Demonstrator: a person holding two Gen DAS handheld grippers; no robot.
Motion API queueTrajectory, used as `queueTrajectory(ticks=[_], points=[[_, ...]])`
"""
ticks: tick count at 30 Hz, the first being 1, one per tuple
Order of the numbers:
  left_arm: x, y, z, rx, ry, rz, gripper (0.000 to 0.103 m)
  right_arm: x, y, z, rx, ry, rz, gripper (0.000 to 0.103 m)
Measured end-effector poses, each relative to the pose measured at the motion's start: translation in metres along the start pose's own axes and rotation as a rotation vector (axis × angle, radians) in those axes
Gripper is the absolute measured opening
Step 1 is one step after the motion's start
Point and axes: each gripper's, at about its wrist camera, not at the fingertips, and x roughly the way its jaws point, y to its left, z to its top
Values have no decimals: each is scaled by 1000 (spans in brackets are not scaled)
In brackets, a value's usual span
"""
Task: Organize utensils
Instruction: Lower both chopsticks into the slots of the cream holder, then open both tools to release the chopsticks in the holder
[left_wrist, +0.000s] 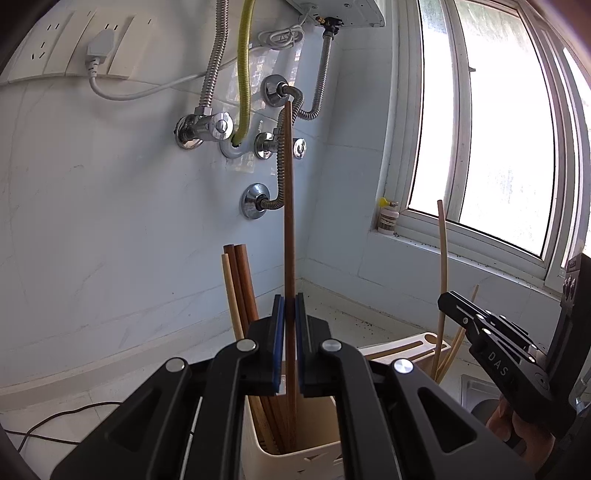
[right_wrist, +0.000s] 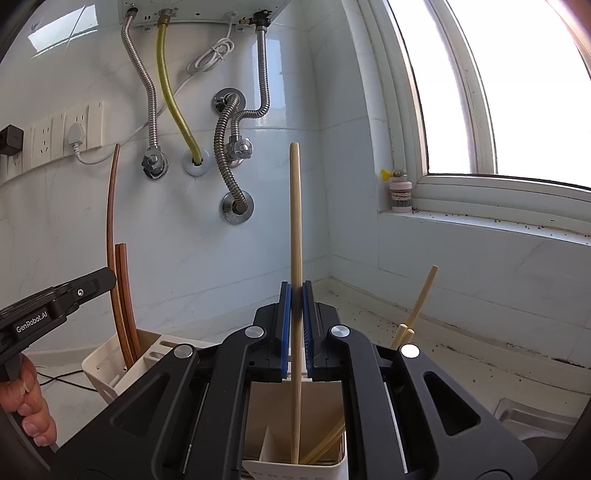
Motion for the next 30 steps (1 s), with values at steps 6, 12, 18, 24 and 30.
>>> queueTrajectory(ticks=[6,12,18,24,30], points=[[-1,-2,-7,19,2,9,5,-2,2,-3,-5,8,1,6],[-9,-3,-8,27,-34,35,36,-6,3,-2,1,0,0,9],[-13,-4,-6,40,-36,37,37,-13,3,1,-4,-15,-3,13],[-24,-6,-3,48,-62,54,49,-21,2,10,-2,-38,-6,15],[-42,-8,7,57,-103,81,57,-33,-1,23,0,-84,-22,35]])
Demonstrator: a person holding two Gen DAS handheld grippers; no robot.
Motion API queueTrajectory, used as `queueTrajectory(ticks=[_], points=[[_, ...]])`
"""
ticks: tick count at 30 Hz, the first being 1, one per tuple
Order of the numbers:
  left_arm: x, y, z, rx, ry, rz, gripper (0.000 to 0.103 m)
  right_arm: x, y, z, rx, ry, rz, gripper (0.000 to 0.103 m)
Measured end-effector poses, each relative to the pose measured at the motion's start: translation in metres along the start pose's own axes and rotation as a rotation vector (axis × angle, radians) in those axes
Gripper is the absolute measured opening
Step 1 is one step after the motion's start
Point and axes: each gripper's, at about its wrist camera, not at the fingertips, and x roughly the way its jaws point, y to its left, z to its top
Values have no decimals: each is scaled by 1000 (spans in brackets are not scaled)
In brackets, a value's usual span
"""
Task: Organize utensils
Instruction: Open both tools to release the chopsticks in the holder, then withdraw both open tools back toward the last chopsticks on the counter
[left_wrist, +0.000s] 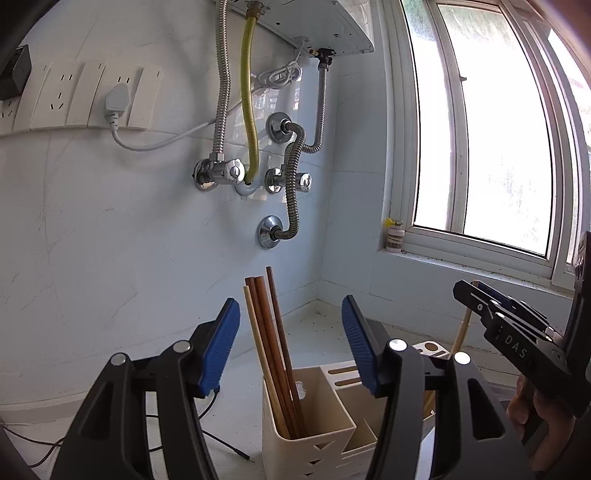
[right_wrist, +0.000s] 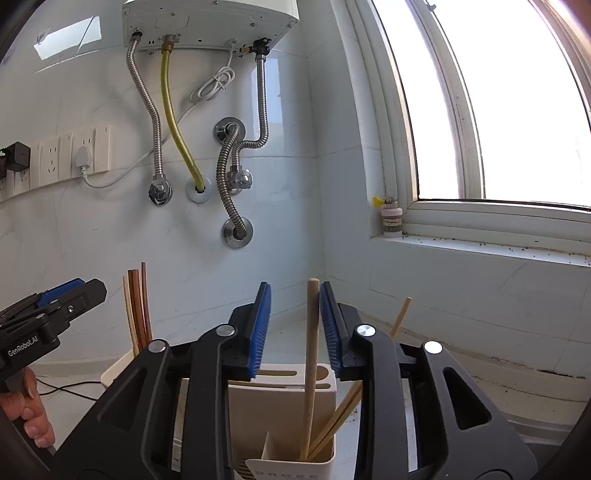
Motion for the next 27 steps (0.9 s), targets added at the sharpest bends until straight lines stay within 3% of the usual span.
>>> queueTrajectory(ticks=[10,17,20,24,27], points=[[-46,14,25,5,-68,70,60,-20,-2,41,-20,-78,4,35],[-90,32,43,-6,-127,148,64,-40,27,62,-45,-101,79,35],[-116,41,47,-13,-144,194,72,-53,50,61,-49,-93,141,35],[-152,57,42,-39,-112,259,81,-73,88,44,-68,-56,241,39],[-175,74,33,-81,-31,271,84,-89,117,21,-77,-3,317,41]])
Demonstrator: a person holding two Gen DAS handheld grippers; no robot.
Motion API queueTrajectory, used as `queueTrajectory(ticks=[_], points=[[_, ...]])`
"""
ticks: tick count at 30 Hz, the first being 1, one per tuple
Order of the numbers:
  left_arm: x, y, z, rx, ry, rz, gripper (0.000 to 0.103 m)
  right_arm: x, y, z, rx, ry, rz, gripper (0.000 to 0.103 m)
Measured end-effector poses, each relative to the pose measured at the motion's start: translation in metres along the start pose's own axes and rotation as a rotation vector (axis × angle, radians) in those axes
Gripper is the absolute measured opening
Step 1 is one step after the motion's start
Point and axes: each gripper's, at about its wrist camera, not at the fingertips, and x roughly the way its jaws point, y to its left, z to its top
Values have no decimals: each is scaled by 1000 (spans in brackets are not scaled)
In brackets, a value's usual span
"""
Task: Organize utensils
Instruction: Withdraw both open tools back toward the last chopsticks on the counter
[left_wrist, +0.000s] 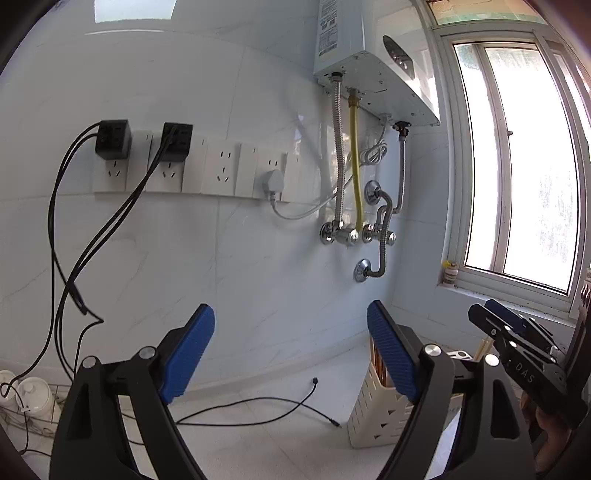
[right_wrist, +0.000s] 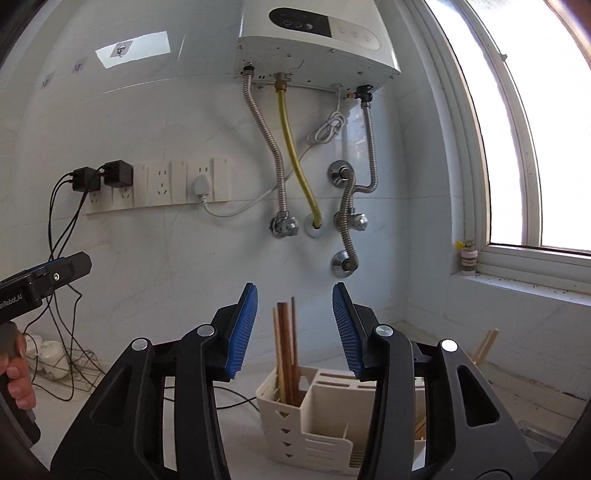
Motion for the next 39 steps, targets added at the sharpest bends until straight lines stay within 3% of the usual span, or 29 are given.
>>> queueTrajectory(ticks=[4,12,20,39], points=[[-22,34,-14,-59,109,60,84,-5,40,-30,17,91,91,41],[-66,92,-51,-125,240,179,84,-18,94,-69,51,229,213,47],[-97,133,-89,-225,357,256,85,-26,134,-96,60,331,273,52],[-111,143,-163,-287,597,230,84,-23,166,-138,49,517,282,58]])
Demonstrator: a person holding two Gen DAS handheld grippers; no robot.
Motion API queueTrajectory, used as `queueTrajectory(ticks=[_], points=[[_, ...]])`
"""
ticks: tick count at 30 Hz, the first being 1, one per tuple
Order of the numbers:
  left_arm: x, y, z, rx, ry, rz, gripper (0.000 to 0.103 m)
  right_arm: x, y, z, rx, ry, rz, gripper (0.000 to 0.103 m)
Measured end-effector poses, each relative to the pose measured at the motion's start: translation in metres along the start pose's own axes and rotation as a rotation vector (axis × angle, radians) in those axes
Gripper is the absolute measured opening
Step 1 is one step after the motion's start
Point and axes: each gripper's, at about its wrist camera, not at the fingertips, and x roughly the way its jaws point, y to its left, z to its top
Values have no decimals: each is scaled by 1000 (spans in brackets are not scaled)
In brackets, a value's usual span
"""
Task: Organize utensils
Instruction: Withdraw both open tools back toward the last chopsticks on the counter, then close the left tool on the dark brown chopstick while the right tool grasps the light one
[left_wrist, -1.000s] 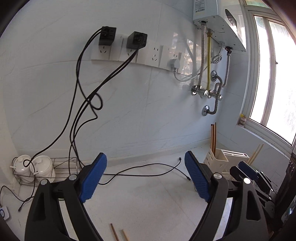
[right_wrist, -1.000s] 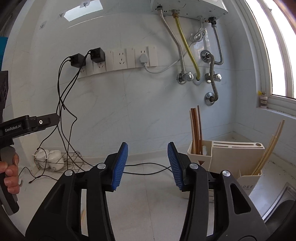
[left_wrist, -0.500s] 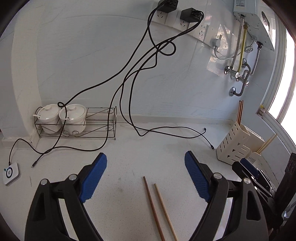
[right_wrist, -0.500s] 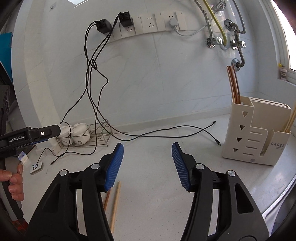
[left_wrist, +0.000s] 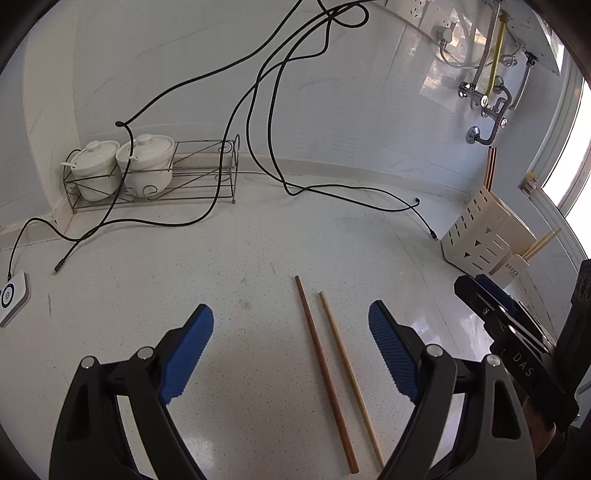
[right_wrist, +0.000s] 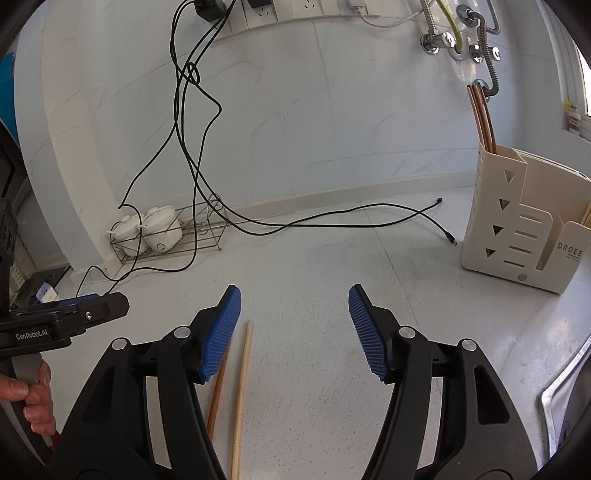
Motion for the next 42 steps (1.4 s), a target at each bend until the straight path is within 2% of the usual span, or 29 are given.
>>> queueTrajectory(ticks=[4,7,11,17,21,26,29,35,42], points=[[15,0,-8,-10,78,24,84,3,-2,-5,7,27,-12,58],[29,1,-14,-17,150,33,85,4,-5,-9,8,45,-26,64],[43,-2,-22,-4,234,44,85,8,-11,-12,17,79,-36,65],[59,-5,-30,-16,320,29,84,11,-24,-14,51,108,-52,66],[71,-11,-34,1,384,53,85,11,-32,-15,66,116,-66,68],[79,-17,-37,8,411,78,85,10,-35,-16,67,115,-77,69],[85,-19,-37,13,431,98,84,8,-38,-16,76,106,-89,75],[99,-19,-42,-10,490,111,85,9,-43,-16,76,115,-94,75],[111,-24,-46,10,516,147,85,18,-42,-13,64,166,-86,75]])
